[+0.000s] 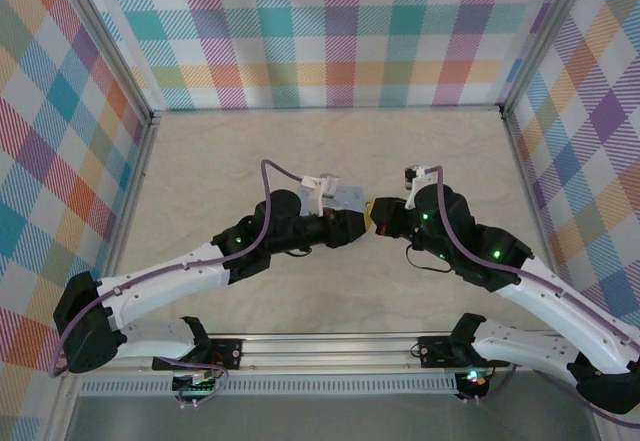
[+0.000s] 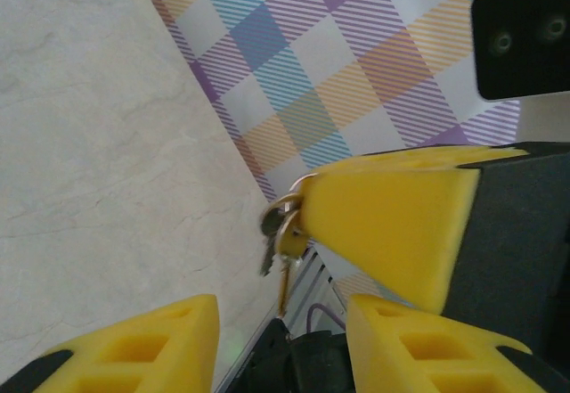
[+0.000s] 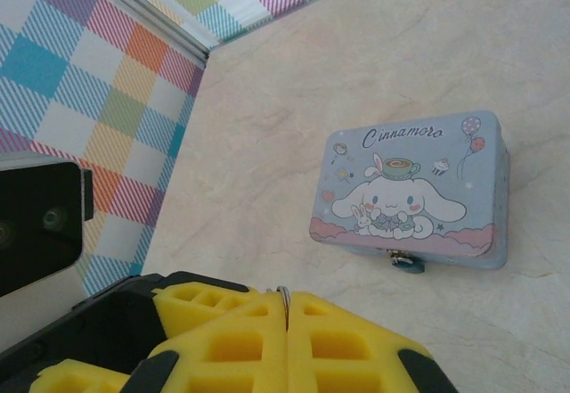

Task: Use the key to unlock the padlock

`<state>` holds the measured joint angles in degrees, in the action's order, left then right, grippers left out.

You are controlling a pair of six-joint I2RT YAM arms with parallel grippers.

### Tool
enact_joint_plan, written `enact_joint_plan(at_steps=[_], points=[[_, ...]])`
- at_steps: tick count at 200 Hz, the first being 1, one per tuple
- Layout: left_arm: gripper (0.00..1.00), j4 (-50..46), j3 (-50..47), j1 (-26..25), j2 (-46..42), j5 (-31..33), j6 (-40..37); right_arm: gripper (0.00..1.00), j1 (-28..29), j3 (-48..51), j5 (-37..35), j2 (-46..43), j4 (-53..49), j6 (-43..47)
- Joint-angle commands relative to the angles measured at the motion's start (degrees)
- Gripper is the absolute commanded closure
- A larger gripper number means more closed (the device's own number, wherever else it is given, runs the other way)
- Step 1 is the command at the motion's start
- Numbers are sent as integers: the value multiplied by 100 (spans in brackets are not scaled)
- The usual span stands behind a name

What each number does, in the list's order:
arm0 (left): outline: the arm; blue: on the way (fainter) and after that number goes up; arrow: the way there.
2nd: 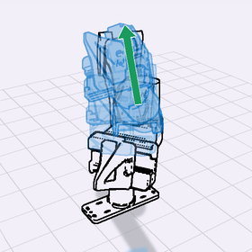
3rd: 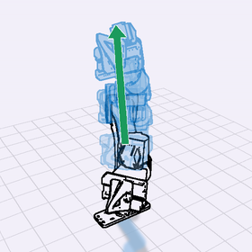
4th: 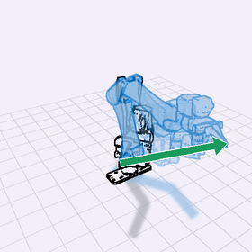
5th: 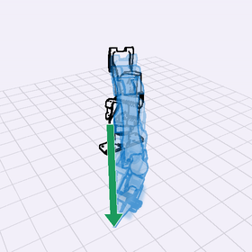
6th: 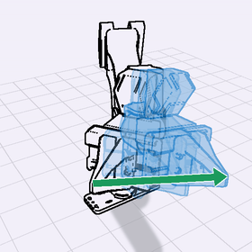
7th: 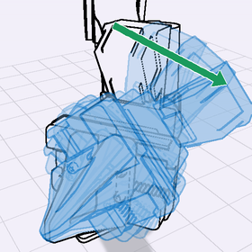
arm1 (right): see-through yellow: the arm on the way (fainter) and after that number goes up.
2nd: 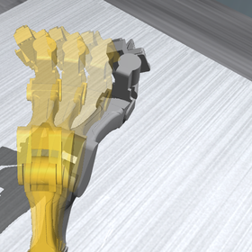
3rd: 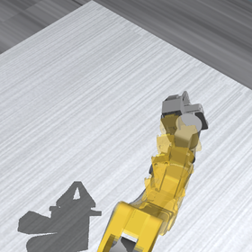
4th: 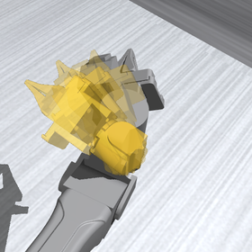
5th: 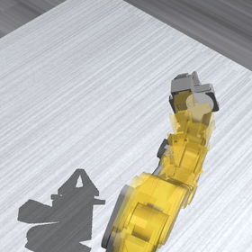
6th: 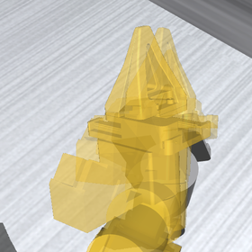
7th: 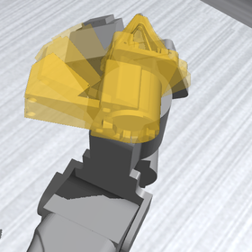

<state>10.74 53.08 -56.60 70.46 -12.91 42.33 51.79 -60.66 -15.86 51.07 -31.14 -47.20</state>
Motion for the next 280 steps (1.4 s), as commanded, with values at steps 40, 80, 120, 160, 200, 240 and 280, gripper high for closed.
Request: enact_joint_plan(at_steps=[40, 80, 120, 160, 200, 240, 280], points=[[75, 288, 274, -53, 126, -132, -106, 100, -2, 24, -15, -21, 235, -44], [88, 279, 327, -53, 175, -124, -170, 100, -2, 55, 17, -66, 245, -61], [100, 99, 416, -53, 129, -63, -320, 100, -2, 134, 5, -164, 207, -53], [100, -991, 738, -36, -20, 112, -614, 69, -43, 215, -410, -364, -288, -58], [100, -2798, 1386, 147, 52, -429, -975, 56, -482, 486, -284, -942, -685, 360], [100, -4370, 1950, 376, 220, -1175, -1464, 56, -1243, 328, 1277, -959, -834, 1237], [100, -5188, 2420, 573, 422, -1930, -2064, 59, -1960, 298, 3640, -469, -228, 1713]])
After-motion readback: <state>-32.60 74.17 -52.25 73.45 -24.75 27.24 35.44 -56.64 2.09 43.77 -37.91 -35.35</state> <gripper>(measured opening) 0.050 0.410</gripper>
